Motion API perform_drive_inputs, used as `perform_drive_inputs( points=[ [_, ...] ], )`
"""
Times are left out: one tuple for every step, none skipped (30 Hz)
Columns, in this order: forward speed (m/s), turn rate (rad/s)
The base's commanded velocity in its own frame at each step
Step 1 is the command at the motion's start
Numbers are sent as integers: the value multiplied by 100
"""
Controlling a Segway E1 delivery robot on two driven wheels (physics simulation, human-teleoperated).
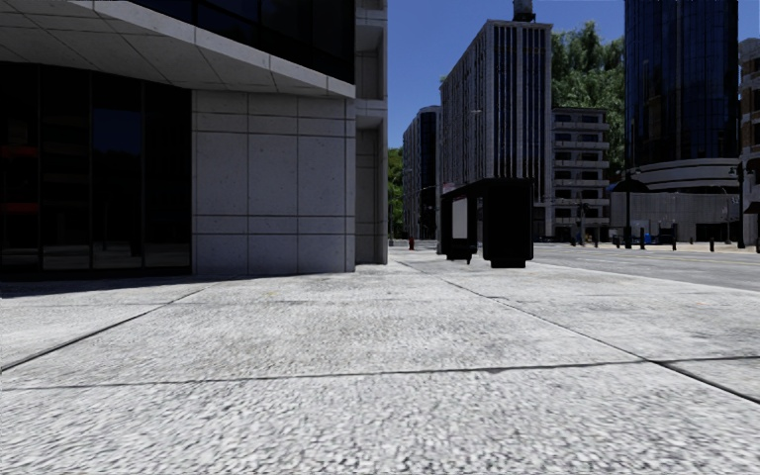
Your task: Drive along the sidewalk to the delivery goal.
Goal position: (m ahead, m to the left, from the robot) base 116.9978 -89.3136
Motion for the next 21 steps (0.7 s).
perform_drive_inputs(
  points=[
    [200,0],
    [200,0],
    [200,0],
    [200,0],
    [200,0],
    [200,0],
    [200,0],
    [200,0],
    [200,0],
    [200,0],
    [200,0],
    [200,0],
    [200,0],
    [200,0],
    [200,0],
    [200,0],
    [200,0],
    [200,0],
    [200,0],
    [200,0],
    [200,0]
  ],
)
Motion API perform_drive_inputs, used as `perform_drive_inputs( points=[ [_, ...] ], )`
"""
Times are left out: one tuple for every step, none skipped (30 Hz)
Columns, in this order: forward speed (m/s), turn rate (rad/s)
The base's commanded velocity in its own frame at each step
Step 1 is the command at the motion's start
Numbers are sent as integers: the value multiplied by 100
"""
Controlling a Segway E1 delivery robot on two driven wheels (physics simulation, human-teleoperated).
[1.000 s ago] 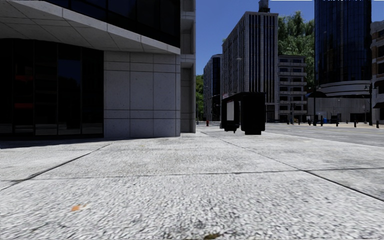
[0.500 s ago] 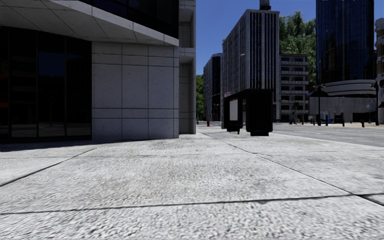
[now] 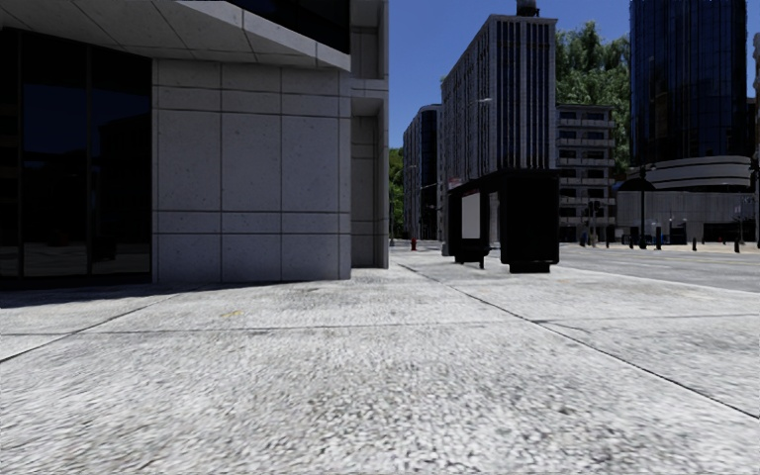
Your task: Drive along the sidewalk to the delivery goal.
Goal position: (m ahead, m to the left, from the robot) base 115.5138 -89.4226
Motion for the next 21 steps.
perform_drive_inputs(
  points=[
    [196,0],
    [196,0],
    [185,0],
    [168,0],
    [152,0],
    [137,0],
    [134,0],
    [133,0],
    [132,0],
    [132,0],
    [132,0],
    [132,0],
    [132,0],
    [132,0],
    [132,0],
    [132,0],
    [133,0],
    [134,0],
    [135,0],
    [135,0],
    [135,0]
  ],
)
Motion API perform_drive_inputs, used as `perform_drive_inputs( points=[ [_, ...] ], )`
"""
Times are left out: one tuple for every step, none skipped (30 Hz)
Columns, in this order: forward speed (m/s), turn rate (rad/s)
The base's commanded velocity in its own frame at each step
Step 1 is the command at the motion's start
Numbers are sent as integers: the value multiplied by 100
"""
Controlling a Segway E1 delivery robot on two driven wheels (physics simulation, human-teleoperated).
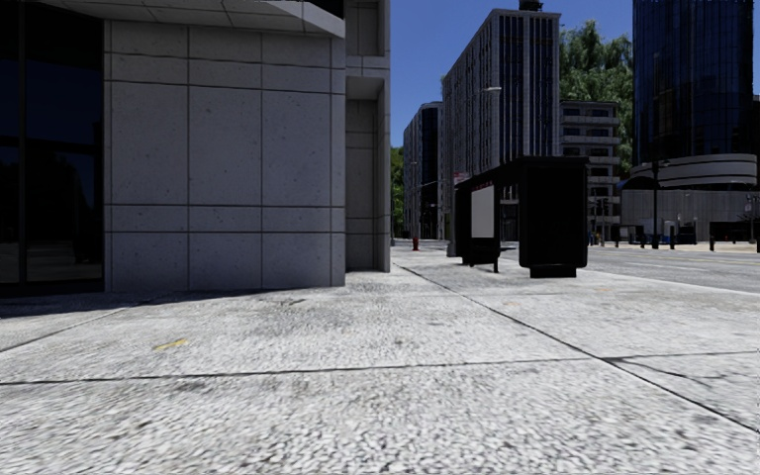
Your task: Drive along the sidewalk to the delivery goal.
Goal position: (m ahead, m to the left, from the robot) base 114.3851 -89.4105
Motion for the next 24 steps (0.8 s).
perform_drive_inputs(
  points=[
    [135,0],
    [140,0],
    [146,0],
    [147,0],
    [147,0],
    [147,0],
    [142,0],
    [124,0],
    [114,0],
    [111,0],
    [110,0],
    [110,0],
    [115,0],
    [153,0],
    [200,0],
    [200,0],
    [200,0],
    [200,0],
    [200,0],
    [200,0],
    [200,0],
    [200,0],
    [198,-36],
    [197,-84]
  ],
)
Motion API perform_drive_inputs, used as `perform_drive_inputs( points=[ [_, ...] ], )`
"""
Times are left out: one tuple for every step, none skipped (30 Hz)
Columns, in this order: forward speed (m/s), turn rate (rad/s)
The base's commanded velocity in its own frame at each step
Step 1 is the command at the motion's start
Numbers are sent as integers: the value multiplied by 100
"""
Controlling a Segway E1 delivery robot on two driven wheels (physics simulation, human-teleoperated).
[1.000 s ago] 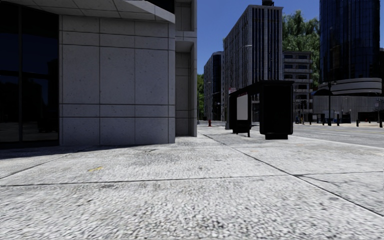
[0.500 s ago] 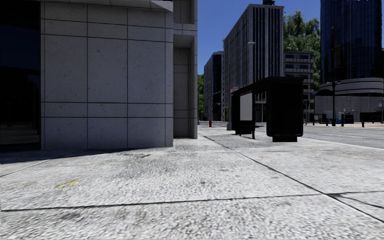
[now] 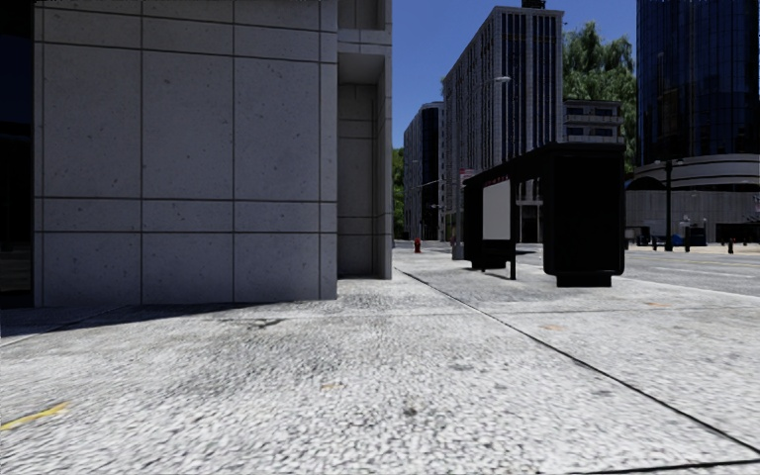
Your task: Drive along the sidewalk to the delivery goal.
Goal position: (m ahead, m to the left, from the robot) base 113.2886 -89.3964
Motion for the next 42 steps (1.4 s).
perform_drive_inputs(
  points=[
    [197,-120],
    [197,-120],
    [197,-120],
    [197,-120],
    [197,-120],
    [197,-120],
    [197,-113],
    [197,0],
    [196,0],
    [196,0],
    [196,0],
    [196,0],
    [196,0],
    [196,0],
    [196,0],
    [196,0],
    [196,0],
    [196,0],
    [196,0],
    [196,0],
    [196,0],
    [196,0],
    [196,0],
    [196,0],
    [195,0],
    [195,0],
    [195,0],
    [195,0],
    [195,0],
    [195,0],
    [195,0],
    [195,0],
    [195,0],
    [195,0],
    [195,0],
    [195,0],
    [195,0],
    [195,0],
    [195,0],
    [195,0],
    [195,0],
    [195,0]
  ],
)
